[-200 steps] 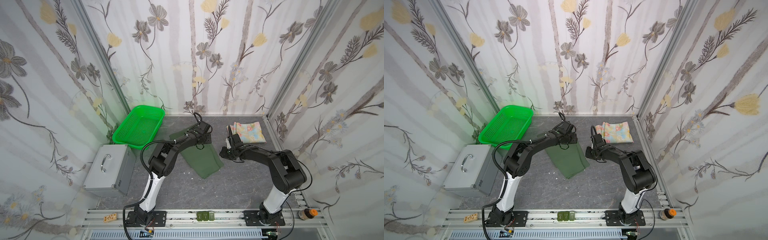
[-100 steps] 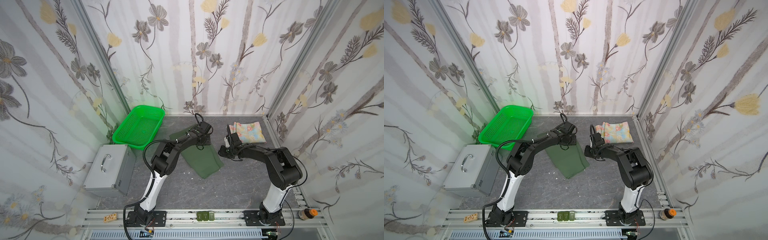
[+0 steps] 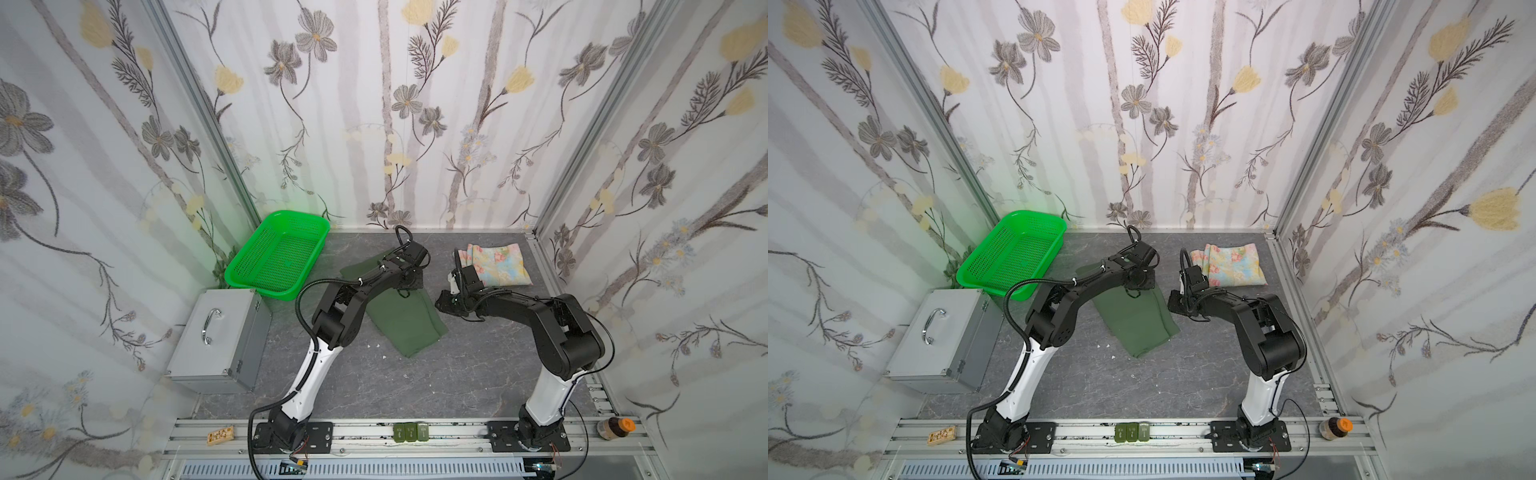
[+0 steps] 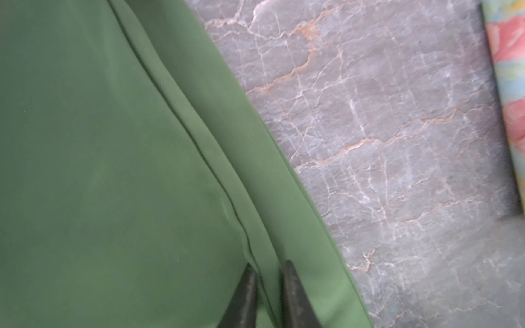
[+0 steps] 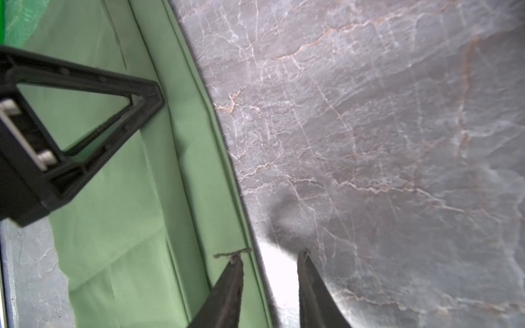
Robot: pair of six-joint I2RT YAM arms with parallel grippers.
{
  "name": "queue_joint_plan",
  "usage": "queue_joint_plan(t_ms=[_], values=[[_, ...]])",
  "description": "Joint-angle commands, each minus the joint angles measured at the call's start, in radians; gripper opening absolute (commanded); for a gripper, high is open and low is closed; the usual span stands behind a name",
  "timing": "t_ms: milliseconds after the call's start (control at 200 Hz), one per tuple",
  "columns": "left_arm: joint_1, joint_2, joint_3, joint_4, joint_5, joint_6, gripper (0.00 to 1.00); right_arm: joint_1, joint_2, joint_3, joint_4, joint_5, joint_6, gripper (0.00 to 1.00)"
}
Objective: Fold and stack skirts
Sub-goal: Rotate the skirt at the center of the table.
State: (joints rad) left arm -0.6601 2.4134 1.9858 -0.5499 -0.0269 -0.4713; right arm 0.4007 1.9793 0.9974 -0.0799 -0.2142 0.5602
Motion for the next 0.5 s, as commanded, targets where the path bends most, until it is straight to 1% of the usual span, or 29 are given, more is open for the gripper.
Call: queue_joint_plan(t_ms=[0, 50, 95, 255, 495], values=[[-0.001, -0.005, 0.01, -0.024, -0.016, 0.004, 0.08, 0.012, 0.016, 0.005, 0.037, -0.012, 0.007, 0.34], [0.0, -0.012, 0.014, -0.025, -0.013, 0.003, 0.02, 0.017, 0.027, 0.009, 0.035, -0.011, 0.006, 0.34], [0.0, -0.017, 0.017, -0.025, -0.009, 0.0, 0.0, 0.024, 0.036, 0.012, 0.032, -0.007, 0.005, 0.33], [0.0, -0.028, 0.046, -0.025, 0.016, -0.007, 0.0, 0.041, 0.054, 0.012, 0.038, -0.007, 0.008, 0.24], [0.0, -0.008, 0.115, -0.027, 0.067, -0.033, 0.0, 0.047, 0.073, 0.012, 0.036, -0.005, 0.01, 0.19]])
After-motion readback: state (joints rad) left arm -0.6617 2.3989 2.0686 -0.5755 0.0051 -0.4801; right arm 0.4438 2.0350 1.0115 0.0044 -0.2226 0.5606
